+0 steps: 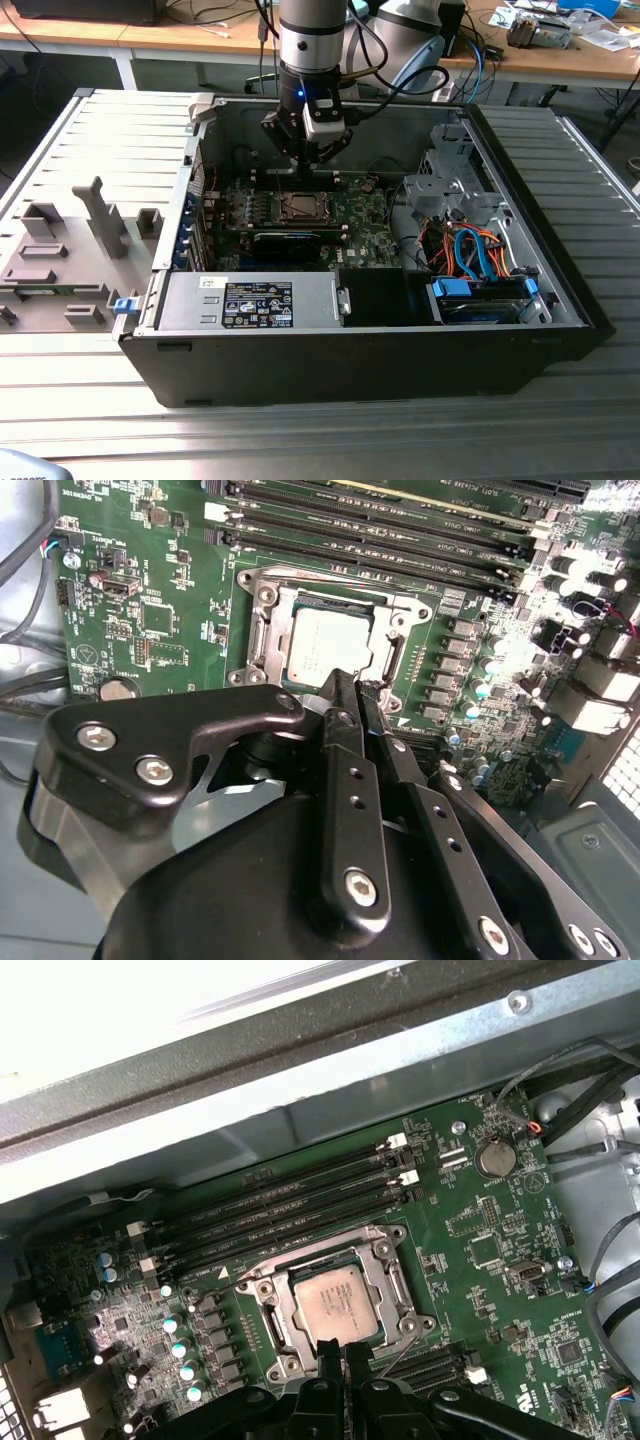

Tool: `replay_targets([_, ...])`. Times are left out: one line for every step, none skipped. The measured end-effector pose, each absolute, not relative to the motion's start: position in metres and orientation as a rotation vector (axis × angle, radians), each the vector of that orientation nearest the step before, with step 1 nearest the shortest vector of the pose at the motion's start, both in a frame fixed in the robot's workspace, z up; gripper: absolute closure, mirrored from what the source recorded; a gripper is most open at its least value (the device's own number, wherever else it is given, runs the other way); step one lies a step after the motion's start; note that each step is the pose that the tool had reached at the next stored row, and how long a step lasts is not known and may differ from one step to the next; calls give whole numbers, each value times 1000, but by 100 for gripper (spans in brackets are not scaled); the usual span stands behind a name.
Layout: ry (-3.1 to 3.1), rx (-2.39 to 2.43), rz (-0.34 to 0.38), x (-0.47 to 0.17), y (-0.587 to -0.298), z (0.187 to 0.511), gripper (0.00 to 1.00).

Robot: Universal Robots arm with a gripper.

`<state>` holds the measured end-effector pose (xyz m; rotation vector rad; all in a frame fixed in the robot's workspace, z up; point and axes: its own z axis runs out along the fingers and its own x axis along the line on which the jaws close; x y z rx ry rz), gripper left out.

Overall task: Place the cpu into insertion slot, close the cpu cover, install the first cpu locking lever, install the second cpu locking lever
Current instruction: 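Install the first cpu locking lever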

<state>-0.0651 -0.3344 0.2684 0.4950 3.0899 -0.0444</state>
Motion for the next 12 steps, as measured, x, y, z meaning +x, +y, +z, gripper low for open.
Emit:
replay_targets([3090,494,-44,-65,-334,268,84])
replay_targets([3090,494,-44,-65,-334,268,84])
replay_targets([3090,493,-44,-65,-334,268,84])
replay_targets([3090,492,-44,-65,-334,268,84])
replay_targets([3091,491,-44,-65,-334,268,84])
replay_targets([3091,489,-44,-65,-334,268,84])
replay_targets([3091,488,-44,-65,-334,268,84])
replay_targets([3091,487,-44,-65,-334,268,84])
replay_targets([3091,486,-44,-65,-334,268,84])
replay_targets([3091,485,-44,-65,-334,268,84])
replay_targets([3091,484,-44,-65,-334,268,84])
replay_targets([3092,483,-44,-65,-334,268,84])
